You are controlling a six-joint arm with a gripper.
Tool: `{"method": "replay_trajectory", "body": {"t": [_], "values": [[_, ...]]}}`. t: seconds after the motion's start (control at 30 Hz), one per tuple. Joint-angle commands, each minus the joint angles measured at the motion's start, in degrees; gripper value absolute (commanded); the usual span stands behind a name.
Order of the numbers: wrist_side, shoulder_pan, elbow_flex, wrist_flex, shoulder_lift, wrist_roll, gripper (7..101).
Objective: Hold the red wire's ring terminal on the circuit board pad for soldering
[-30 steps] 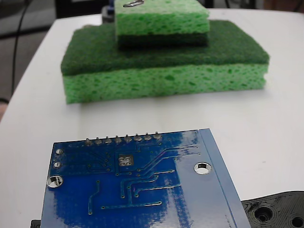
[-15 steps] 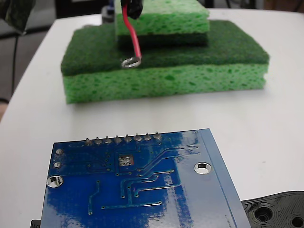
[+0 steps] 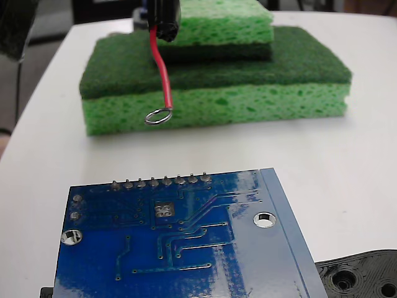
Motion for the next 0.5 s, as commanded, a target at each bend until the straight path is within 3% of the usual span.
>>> {"method": "replay_trajectory", "body": {"t": [0.03,0.5], "values": [[0.5,0.0,-0.3,-0.4,-0.4,0.1,100.3],[0.4,-0.3,-1.6,-1.0,-3.4,0.4,100.3]]}}
